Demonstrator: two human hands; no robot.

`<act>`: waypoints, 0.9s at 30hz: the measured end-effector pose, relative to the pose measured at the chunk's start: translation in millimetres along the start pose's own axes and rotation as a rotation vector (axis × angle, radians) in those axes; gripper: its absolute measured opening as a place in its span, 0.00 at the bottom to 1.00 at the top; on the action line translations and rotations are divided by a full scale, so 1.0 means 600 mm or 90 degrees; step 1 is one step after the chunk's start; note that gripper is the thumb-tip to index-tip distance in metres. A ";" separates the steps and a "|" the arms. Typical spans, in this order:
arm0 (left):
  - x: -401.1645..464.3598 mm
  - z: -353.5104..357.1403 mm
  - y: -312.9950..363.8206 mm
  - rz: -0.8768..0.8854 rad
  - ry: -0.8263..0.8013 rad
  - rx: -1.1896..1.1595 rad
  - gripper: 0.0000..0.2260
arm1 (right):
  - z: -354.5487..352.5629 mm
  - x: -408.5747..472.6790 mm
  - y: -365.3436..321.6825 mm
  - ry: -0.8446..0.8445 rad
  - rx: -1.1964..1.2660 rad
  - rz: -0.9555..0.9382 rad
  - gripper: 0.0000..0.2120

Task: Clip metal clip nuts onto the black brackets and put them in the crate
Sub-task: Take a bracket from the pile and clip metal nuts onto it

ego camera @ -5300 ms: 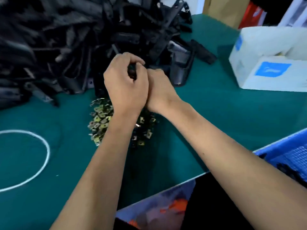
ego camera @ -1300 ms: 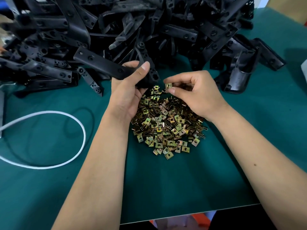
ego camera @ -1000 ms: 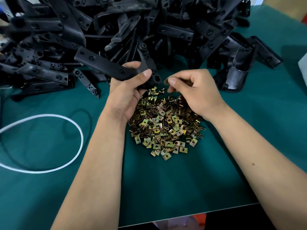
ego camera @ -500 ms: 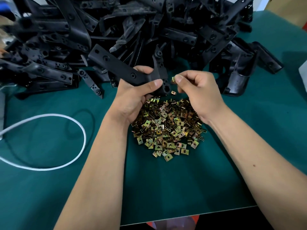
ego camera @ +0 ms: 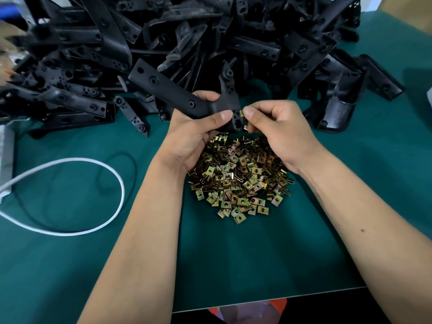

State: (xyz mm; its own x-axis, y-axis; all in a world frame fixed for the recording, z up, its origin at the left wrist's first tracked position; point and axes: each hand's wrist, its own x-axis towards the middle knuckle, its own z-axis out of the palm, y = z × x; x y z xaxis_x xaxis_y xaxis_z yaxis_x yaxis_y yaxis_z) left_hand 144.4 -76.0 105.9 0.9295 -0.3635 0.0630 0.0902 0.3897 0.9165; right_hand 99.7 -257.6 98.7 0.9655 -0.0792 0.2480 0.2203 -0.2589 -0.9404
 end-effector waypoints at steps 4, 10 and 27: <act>0.001 -0.001 0.000 -0.010 -0.007 -0.018 0.16 | -0.002 -0.001 -0.002 -0.013 0.042 0.006 0.11; 0.000 0.006 0.001 -0.018 -0.004 -0.024 0.17 | -0.001 -0.002 -0.003 -0.009 0.103 0.014 0.11; 0.001 0.009 -0.003 -0.001 0.016 0.022 0.17 | 0.003 -0.001 -0.001 0.060 0.144 0.029 0.04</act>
State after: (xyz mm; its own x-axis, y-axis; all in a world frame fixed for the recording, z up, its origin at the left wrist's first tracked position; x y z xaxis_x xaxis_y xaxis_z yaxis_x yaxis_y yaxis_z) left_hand 142.7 -81.6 106.4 0.9378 -0.3431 0.0524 0.0797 0.3598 0.9296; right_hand 99.5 -255.8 98.7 0.9602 -0.1788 0.2146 0.2124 -0.0317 -0.9767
